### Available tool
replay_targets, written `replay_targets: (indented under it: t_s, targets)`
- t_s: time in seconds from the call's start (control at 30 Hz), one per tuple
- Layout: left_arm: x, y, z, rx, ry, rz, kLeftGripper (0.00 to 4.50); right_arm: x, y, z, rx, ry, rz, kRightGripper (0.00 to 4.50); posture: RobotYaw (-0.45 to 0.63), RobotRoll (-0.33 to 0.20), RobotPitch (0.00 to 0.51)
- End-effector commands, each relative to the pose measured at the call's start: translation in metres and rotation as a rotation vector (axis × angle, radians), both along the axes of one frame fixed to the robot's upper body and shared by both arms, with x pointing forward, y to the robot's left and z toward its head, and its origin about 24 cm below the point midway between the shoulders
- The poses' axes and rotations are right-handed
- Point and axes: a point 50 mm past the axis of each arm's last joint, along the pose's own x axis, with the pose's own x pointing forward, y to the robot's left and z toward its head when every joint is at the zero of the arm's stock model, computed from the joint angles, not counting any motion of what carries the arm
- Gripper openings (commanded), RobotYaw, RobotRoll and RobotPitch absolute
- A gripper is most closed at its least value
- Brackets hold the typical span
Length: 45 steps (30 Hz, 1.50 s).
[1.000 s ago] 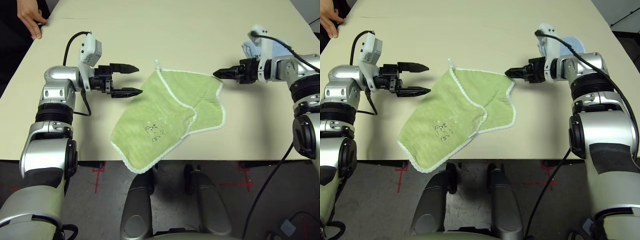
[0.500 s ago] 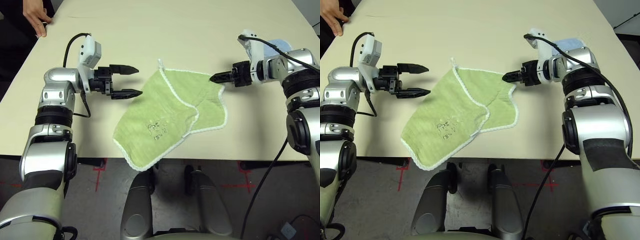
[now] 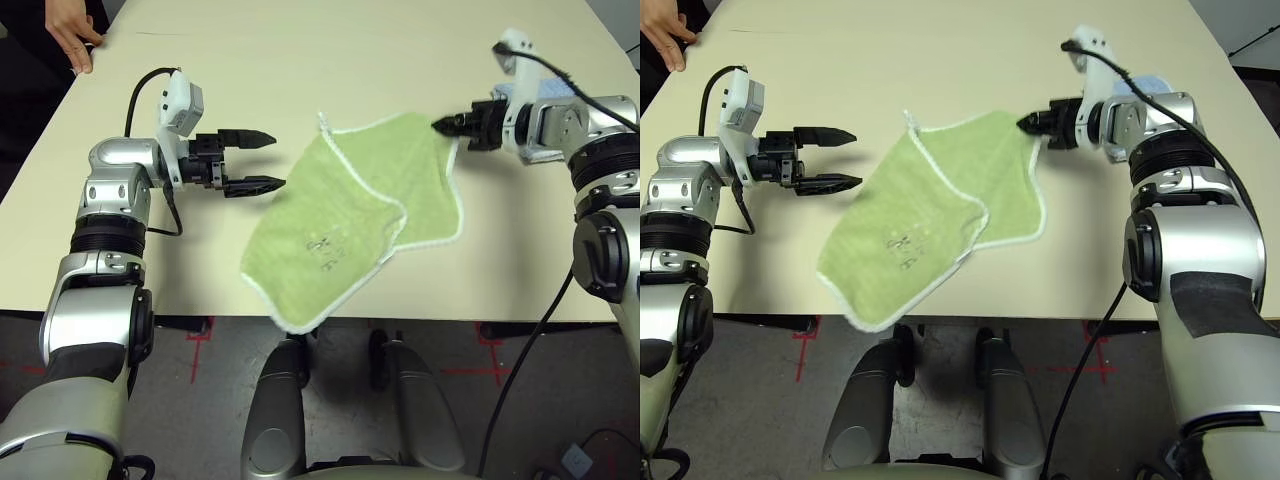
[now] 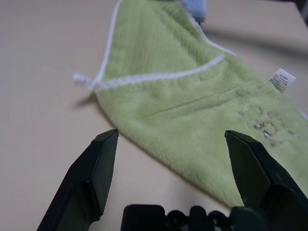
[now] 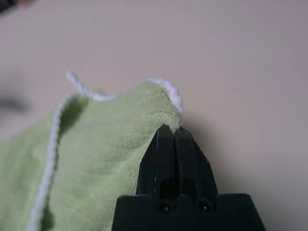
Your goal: Fold the towel and set it aside.
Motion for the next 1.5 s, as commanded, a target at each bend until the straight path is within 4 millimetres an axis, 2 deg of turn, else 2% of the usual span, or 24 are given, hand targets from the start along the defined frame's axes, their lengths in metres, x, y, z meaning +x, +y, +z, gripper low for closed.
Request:
replay_targets:
  t_s: [0.03, 0.2, 0.37, 0.47, 0.5, 0.7, 0.97, 1.07, 1.2, 1.4, 1.5]
  targets:
    - [0.003, -0.006, -0.003, -0.070, 0.000, 0.064, 4.50, -0.006, 0.005, 0.011, -0.039, -0.210, 0.074, 0.02, 0.05, 0.000, 0.293]
    - [0.007, -0.014, -0.005, -0.096, -0.013, 0.069, 4.50, -0.013, 0.030, 0.051, -0.032, -0.430, 0.125, 0.02, 0.05, 0.000, 0.285]
    - [0.014, -0.030, 0.000, -0.136, -0.038, 0.067, 4.50, -0.036, 0.053, 0.136, 0.121, -0.689, 0.128, 0.02, 0.04, 0.000, 0.281]
    - [0.016, -0.036, 0.004, -0.159, -0.042, 0.048, 4.50, -0.052, 0.060, 0.177, 0.208, -0.768, 0.108, 0.02, 0.03, 0.000, 0.287]
    - [0.017, -0.038, 0.005, -0.164, -0.043, 0.044, 4.50, -0.055, 0.061, 0.183, 0.212, -0.782, 0.104, 0.02, 0.03, 0.000, 0.289]
    - [0.021, -0.050, 0.016, -0.251, -0.046, 0.043, 4.50, -0.056, 0.067, 0.189, 0.137, -0.781, 0.071, 0.02, 0.03, 0.000, 0.287]
    - [0.033, -0.069, 0.049, -0.413, -0.117, 0.185, 4.50, -0.051, 0.074, 0.185, 0.106, -0.741, 0.047, 0.02, 0.04, 0.000, 0.287]
    - [0.034, -0.082, 0.064, -0.446, -0.159, 0.227, 4.50, -0.049, 0.076, 0.181, 0.103, -0.724, 0.046, 0.02, 0.05, 0.000, 0.288]
    - [0.031, -0.114, 0.092, -0.605, -0.146, 0.263, 4.50, -0.045, 0.079, 0.176, 0.109, -0.699, 0.046, 0.02, 0.06, 0.000, 0.288]
    - [0.019, -0.145, 0.111, -0.762, -0.088, 0.267, 4.50, -0.043, 0.078, 0.174, 0.116, -0.685, 0.029, 0.02, 0.06, 0.000, 0.291]
    - [0.014, -0.149, 0.109, -0.765, -0.075, 0.244, 4.50, -0.042, 0.077, 0.172, 0.119, -0.678, 0.021, 0.02, 0.06, 0.000, 0.292]
